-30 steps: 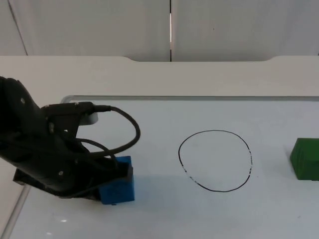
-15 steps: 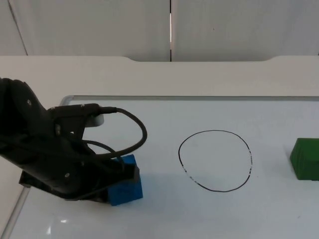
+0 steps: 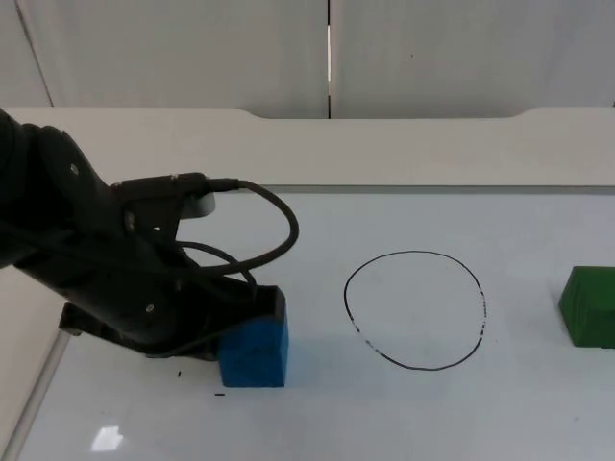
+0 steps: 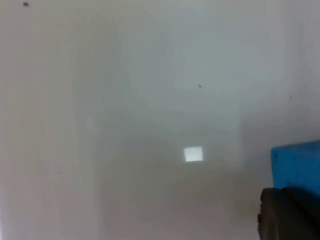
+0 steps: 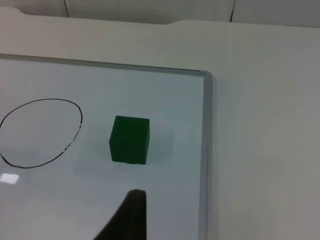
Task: Push the two cubes into the marked area.
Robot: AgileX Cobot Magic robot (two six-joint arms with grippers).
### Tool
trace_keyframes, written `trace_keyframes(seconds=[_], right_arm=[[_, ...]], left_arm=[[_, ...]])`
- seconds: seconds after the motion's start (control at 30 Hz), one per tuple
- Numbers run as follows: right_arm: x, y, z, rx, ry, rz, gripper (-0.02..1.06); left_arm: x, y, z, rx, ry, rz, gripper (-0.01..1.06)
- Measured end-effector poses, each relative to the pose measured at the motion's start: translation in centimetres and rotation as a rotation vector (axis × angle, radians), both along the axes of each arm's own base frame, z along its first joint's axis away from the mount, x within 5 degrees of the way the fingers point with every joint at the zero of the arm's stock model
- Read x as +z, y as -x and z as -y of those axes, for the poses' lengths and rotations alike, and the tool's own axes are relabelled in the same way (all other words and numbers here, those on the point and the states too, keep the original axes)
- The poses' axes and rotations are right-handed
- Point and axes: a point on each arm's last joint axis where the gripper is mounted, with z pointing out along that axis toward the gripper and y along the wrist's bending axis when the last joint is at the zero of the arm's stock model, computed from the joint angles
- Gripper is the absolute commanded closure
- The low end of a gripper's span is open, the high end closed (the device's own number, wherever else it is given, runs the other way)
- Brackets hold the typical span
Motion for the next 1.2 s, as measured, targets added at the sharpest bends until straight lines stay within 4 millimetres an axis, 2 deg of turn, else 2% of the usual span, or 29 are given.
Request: trace_keyframes(seconds=[1.2], right_arm=[[0.00, 0.00, 0.00, 0.000, 0.000, 0.000, -0.01]], left_arm=[[-0.10, 0.93, 0.96, -0.048, 0.016, -0.051, 1.05]])
